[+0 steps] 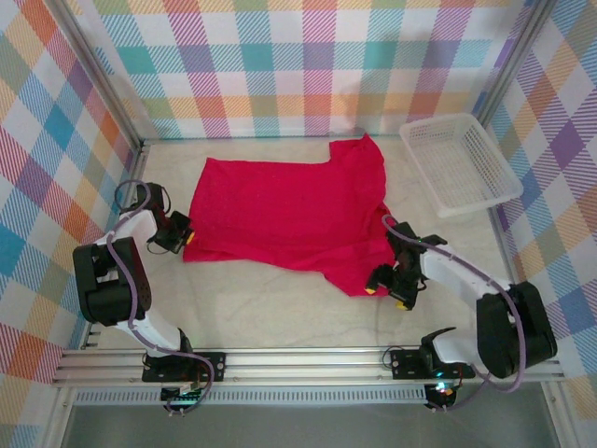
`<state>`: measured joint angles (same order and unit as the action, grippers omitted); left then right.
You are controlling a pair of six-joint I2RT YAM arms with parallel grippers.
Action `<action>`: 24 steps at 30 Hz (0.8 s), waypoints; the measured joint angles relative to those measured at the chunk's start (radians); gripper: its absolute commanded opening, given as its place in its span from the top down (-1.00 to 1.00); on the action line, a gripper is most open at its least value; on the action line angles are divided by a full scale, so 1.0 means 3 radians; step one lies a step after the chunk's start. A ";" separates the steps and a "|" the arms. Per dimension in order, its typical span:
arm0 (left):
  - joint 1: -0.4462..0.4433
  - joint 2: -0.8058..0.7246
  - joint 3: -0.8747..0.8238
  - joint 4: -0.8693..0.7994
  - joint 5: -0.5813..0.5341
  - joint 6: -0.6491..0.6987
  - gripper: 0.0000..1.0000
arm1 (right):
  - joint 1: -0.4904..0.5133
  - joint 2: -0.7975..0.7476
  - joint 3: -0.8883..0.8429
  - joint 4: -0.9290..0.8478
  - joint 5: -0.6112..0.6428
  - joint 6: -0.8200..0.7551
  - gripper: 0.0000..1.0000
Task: Fold the inside-out t-shirt
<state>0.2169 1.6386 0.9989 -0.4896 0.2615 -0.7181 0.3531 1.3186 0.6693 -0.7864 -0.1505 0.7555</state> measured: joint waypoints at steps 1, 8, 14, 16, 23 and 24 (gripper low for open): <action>-0.0001 0.0000 0.0000 0.0000 -0.0001 0.0000 1.00 | 0.0000 0.0083 -0.0005 0.0125 -0.0031 0.0032 -0.32; -0.0018 0.0000 0.0001 -0.0003 -0.0003 0.0000 1.00 | -0.0013 0.0473 0.0247 0.0254 0.0019 0.0248 1.00; -0.0039 0.0000 0.0009 -0.0014 -0.0005 0.0001 1.00 | -0.0053 0.0575 0.1266 0.0061 0.0120 0.0189 0.54; -0.0042 0.0000 0.0022 -0.0015 -0.0004 0.0000 1.00 | -0.0134 0.0797 0.1640 -0.0019 0.0117 0.0107 -0.03; -0.0084 0.0000 0.0051 -0.0017 -0.0004 0.0003 1.00 | -0.0242 0.1891 0.2473 -0.0209 0.0292 -0.0132 -0.13; -0.0086 0.0000 0.0051 -0.0017 -0.0004 0.0003 1.00 | -0.0240 0.1893 0.2461 -0.0251 0.0314 -0.0131 -0.13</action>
<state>0.1909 1.6386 1.0142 -0.4946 0.2604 -0.7174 0.2810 1.8866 1.4075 -0.8616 -0.0563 0.7162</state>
